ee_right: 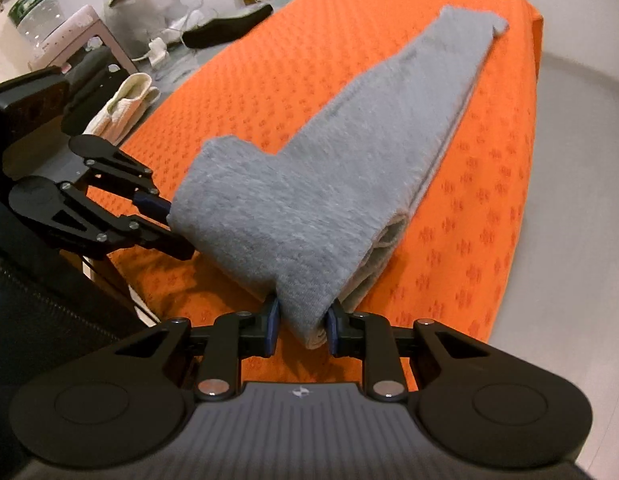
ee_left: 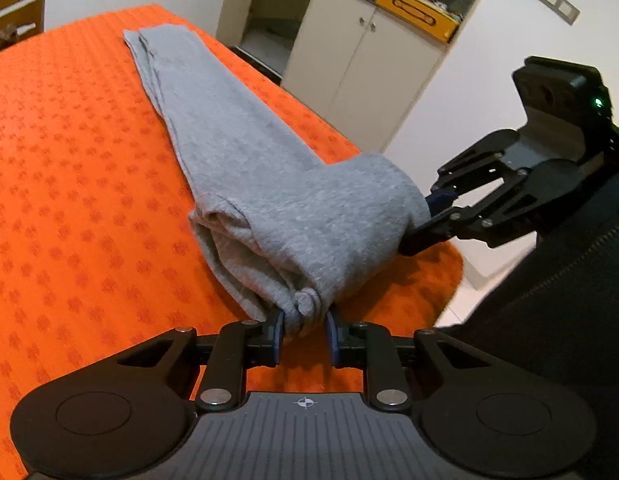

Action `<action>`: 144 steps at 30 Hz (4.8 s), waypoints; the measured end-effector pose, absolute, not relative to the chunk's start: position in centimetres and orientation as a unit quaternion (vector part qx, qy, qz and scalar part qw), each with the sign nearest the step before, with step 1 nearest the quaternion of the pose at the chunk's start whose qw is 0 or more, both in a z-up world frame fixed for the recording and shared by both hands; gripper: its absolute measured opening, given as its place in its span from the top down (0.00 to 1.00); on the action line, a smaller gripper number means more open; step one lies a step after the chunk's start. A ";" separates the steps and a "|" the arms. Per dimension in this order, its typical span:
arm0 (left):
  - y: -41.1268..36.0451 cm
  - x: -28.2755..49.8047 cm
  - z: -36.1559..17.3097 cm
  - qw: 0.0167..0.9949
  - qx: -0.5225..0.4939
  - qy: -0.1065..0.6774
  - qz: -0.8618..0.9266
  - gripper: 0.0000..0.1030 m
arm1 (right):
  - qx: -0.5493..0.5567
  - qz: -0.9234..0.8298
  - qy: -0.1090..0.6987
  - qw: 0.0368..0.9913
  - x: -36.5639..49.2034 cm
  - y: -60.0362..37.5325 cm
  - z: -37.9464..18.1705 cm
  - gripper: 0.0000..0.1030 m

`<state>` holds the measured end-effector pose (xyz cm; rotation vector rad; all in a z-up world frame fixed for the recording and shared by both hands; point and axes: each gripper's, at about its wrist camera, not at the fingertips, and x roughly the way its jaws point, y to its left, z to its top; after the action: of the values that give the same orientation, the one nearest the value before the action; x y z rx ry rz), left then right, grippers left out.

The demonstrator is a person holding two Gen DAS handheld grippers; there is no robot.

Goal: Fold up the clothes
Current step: 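Roll the held end over along the strip with both grippers, then grasp the rolled bundle with both grippers and roll it further, then regrasp the rolled bundle with both grippers and roll it over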

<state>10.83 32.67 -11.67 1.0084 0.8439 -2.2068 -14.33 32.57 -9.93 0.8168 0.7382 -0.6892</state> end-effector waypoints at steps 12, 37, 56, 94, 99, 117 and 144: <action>30.7 10.5 -10.3 0.307 0.357 0.323 -0.821 0.76 | 0.400 -0.326 0.330 0.790 -15.1 30.5 -9.1 0.72; 21.1 9.9 -8.3 0.421 0.284 0.325 -0.798 0.70 | 0.398 -0.434 0.227 0.776 -16.8 20.9 -7.5 0.67; 16.7 10.6 -9.7 0.443 0.232 0.343 -0.795 0.56 | 0.364 -0.479 0.214 0.769 -17.1 18.1 -9.0 0.65; 27.3 9.4 -11.9 0.341 0.352 0.216 -0.844 0.63 | 0.324 -0.368 0.296 0.820 -15.3 27.6 -9.8 0.74; 29.4 10.4 -11.3 0.319 0.362 0.235 -0.844 0.63 | 0.337 -0.336 0.315 0.821 -15.0 29.7 -9.2 0.74; 29.6 10.5 -9.3 0.326 0.339 0.252 -0.846 0.63 | 0.354 -0.358 0.286 0.815 -15.9 31.0 -7.5 0.74; 19.2 6.9 -9.5 0.429 0.300 0.288 -0.802 0.61 | 0.403 -0.466 0.210 0.759 -17.2 19.0 -8.5 0.70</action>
<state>6.88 19.18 -9.50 0.7479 0.7192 -2.0013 -17.18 19.01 -8.52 0.8785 0.4581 -1.0140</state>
